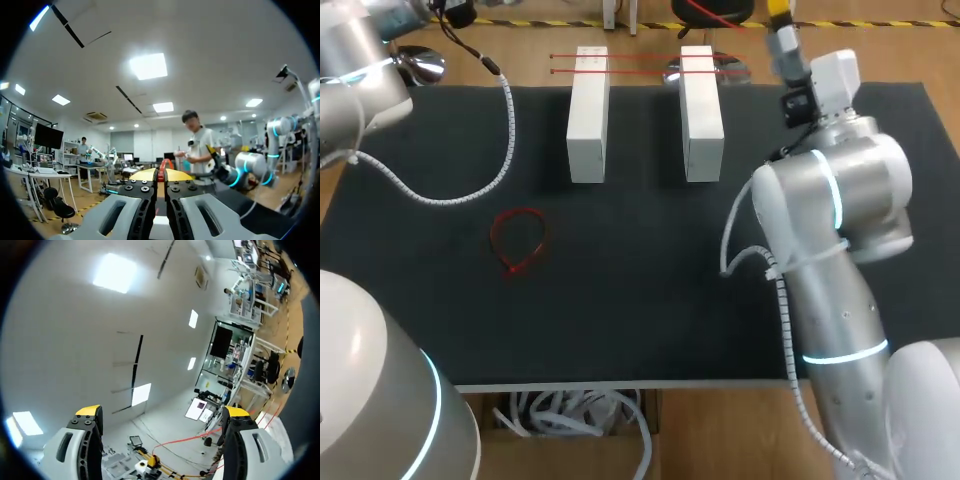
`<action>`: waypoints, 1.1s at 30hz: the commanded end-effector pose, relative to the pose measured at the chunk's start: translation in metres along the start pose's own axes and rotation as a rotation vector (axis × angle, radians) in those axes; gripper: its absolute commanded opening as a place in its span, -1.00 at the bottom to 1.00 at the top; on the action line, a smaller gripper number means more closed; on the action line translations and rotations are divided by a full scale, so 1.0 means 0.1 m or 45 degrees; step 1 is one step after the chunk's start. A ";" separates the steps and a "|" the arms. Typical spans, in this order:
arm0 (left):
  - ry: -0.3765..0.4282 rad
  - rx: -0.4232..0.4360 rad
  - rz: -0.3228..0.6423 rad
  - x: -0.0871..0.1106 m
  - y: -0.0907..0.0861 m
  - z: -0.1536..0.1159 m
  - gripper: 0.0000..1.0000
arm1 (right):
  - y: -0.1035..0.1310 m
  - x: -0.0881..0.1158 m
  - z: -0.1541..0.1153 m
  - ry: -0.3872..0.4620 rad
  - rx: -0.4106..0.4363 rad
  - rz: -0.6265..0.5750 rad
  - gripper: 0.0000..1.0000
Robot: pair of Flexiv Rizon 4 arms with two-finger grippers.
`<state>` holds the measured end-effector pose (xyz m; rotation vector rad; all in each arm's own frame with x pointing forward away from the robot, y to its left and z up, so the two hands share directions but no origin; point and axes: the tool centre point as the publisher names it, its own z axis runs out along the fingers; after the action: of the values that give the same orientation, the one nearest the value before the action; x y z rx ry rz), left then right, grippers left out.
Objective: Grab the tape and strap the tape.
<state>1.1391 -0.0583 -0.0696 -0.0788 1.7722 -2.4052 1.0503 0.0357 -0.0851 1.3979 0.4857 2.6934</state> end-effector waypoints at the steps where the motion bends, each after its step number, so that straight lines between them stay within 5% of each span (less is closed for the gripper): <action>1: -0.005 -0.002 0.001 0.01 -0.01 0.01 -1.00 | -0.06 -0.05 -0.17 -0.061 -0.854 0.242 1.00; 3: -0.005 -0.002 0.001 0.01 -0.01 0.01 -1.00 | -0.06 -0.06 -0.20 -0.068 -0.992 0.331 1.00; 9: -0.005 -0.002 0.001 0.01 -0.01 0.01 -1.00 | -0.14 -0.02 -0.26 -0.188 -1.096 0.448 1.00; 16: -0.005 -0.002 0.001 0.01 -0.01 0.01 -1.00 | 0.14 0.01 -0.17 -0.250 -1.153 0.338 1.00; 22: -0.005 -0.002 0.001 0.01 -0.01 0.01 -1.00 | 0.23 0.09 -0.17 -0.501 -0.970 0.190 1.00; 26: -0.005 -0.002 0.001 0.01 -0.01 0.01 -1.00 | 0.29 0.06 -0.19 -0.592 -0.610 0.092 1.00; 29: -0.005 -0.002 0.001 0.01 -0.01 0.01 -1.00 | 0.27 0.02 -0.20 -0.658 -0.560 0.140 1.00; 33: -0.005 -0.002 0.001 0.01 -0.01 0.01 -1.00 | 0.27 0.00 -0.21 -0.590 -0.526 0.201 1.00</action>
<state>1.1390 -0.0584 -0.0696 -0.0789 1.7723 -2.4052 1.0325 0.0015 -0.0938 1.7380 0.1922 2.5773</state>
